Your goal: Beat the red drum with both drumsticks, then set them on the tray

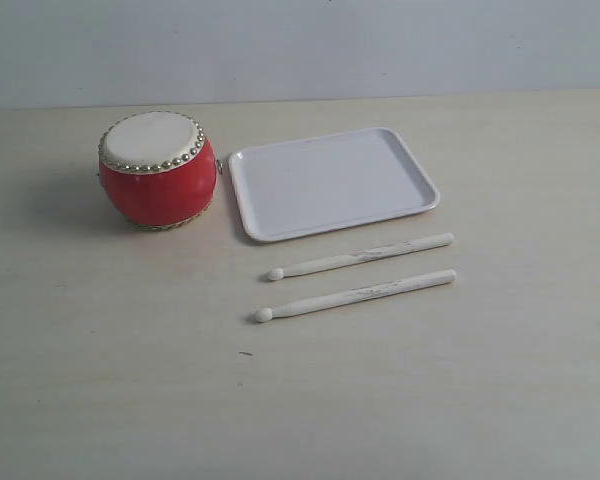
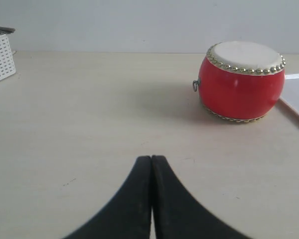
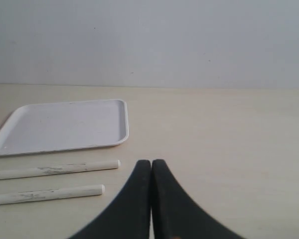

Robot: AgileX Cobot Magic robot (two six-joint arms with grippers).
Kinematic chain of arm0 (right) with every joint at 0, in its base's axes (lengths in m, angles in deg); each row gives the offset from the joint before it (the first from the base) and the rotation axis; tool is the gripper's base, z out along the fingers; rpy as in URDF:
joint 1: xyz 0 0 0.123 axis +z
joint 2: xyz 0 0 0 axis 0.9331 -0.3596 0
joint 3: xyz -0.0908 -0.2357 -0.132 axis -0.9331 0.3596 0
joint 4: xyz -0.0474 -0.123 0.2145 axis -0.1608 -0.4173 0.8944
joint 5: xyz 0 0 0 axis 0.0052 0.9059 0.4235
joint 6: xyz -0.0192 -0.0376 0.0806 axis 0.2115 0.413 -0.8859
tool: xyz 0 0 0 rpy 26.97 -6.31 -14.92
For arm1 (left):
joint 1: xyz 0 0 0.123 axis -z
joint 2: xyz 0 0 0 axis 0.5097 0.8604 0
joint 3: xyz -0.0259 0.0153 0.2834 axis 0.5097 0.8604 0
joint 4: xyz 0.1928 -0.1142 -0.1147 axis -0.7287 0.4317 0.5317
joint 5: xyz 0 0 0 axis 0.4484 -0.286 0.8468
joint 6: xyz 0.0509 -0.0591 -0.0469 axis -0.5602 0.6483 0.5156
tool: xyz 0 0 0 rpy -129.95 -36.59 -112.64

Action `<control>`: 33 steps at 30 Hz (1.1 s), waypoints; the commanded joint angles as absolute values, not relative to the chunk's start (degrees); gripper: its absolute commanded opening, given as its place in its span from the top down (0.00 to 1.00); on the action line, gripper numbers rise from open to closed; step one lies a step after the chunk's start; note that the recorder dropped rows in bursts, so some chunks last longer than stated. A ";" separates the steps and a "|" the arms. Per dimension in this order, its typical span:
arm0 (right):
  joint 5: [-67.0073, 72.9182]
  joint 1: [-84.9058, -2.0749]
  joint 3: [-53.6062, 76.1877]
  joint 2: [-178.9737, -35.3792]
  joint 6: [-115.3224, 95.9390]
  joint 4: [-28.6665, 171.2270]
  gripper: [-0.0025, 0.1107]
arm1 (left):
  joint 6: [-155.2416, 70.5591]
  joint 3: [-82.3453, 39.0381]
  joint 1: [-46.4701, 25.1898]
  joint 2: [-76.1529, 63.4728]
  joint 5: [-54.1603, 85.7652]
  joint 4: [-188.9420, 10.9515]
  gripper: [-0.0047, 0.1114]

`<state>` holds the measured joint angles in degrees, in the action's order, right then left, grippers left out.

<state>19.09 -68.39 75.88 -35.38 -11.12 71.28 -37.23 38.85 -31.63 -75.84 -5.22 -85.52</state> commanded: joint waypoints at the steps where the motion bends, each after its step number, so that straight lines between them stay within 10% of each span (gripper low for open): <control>1: 18.18 -68.70 76.19 -35.38 -10.88 71.28 0.98 | -40.55 39.04 -31.23 -76.15 -3.87 -86.08 0.96; 23: 18.18 -68.70 76.19 -35.38 -10.86 71.28 0.98 | -6.12 38.67 -31.23 -76.15 13.81 -58.61 0.96; 33: 18.18 -68.70 76.19 -35.38 -10.86 71.28 0.98 | -13.84 14.75 -31.23 -74.53 3.43 -58.26 0.96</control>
